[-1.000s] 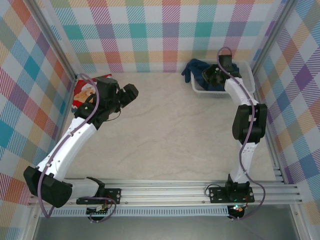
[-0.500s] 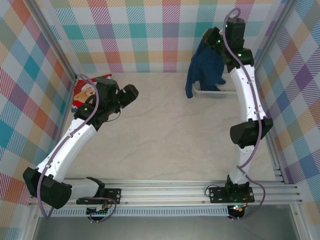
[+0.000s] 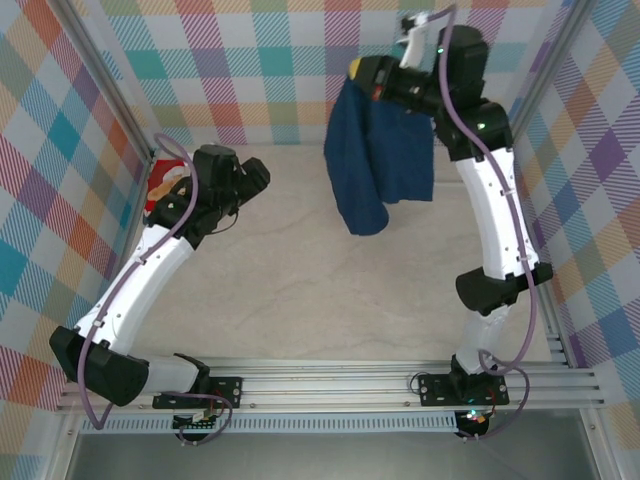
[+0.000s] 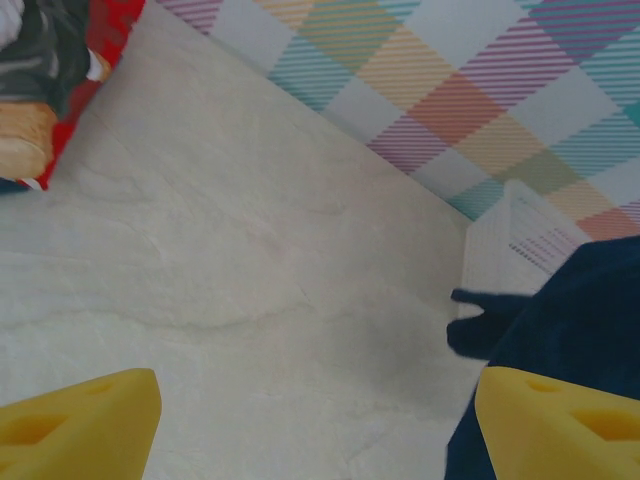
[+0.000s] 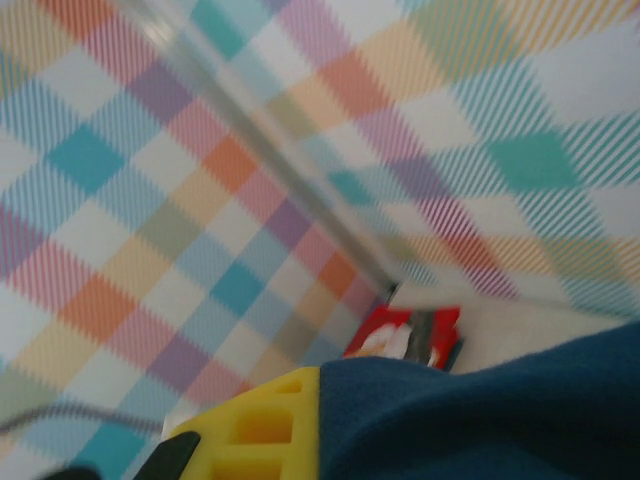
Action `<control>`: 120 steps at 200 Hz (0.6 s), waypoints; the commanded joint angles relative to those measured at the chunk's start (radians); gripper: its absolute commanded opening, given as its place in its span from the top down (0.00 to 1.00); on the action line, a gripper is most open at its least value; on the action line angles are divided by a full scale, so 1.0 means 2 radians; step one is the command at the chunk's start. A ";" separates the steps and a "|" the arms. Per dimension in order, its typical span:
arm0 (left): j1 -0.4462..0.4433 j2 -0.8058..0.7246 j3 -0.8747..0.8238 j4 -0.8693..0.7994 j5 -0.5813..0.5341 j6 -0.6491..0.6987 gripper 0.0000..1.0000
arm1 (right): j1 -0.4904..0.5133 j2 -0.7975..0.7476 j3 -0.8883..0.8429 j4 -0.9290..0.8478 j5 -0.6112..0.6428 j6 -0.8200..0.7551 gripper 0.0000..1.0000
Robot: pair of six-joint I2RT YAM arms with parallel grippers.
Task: Fold and stack the t-shirts
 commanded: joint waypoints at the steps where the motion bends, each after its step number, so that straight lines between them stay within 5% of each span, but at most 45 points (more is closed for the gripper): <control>1: 0.001 0.007 0.032 -0.042 -0.037 0.028 0.17 | 0.055 -0.061 -0.102 -0.007 -0.028 -0.033 1.00; 61: 0.001 0.003 -0.016 -0.059 -0.009 0.016 0.18 | 0.101 -0.218 -0.502 0.071 0.068 0.014 1.00; 86: 0.000 0.005 -0.052 -0.046 0.030 0.017 0.20 | 0.099 -0.189 -0.567 -0.006 0.081 -0.013 1.00; 120: -0.008 0.036 -0.076 -0.055 0.085 0.033 0.23 | 0.083 -0.222 -0.686 0.011 0.153 0.015 1.00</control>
